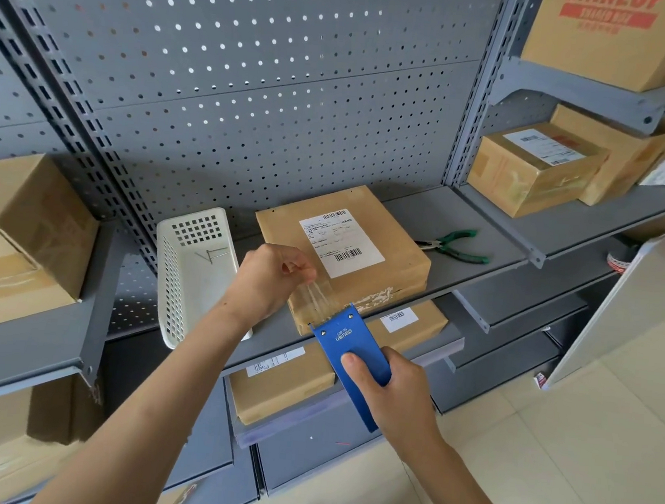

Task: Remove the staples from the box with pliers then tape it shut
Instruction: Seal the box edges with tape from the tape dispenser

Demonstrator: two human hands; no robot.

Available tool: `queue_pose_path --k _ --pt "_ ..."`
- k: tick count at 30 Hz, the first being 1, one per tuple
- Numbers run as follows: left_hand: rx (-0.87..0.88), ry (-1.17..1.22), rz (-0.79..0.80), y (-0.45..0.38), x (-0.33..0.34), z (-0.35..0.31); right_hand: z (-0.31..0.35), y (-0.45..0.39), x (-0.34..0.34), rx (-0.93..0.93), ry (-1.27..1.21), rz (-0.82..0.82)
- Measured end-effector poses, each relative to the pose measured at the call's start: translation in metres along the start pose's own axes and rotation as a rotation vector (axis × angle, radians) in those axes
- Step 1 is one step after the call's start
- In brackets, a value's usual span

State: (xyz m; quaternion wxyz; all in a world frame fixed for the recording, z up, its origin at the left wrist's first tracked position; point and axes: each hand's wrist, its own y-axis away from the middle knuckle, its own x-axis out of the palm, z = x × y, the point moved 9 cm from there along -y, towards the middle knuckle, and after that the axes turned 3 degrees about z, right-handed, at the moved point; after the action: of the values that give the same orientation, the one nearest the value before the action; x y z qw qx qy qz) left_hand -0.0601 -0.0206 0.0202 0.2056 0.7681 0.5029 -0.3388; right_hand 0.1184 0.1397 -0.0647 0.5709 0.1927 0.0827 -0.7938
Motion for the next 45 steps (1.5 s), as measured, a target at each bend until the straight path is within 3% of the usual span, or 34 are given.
queue_pose_path --k 8,45 --pt "0.007 -0.057 0.161 -0.012 0.017 0.014 -0.002 0.006 0.004 0.109 -0.080 0.031" --pt "-0.015 0.014 0.192 -0.016 0.024 0.025 -0.015 0.006 0.006 0.175 -0.030 0.023"
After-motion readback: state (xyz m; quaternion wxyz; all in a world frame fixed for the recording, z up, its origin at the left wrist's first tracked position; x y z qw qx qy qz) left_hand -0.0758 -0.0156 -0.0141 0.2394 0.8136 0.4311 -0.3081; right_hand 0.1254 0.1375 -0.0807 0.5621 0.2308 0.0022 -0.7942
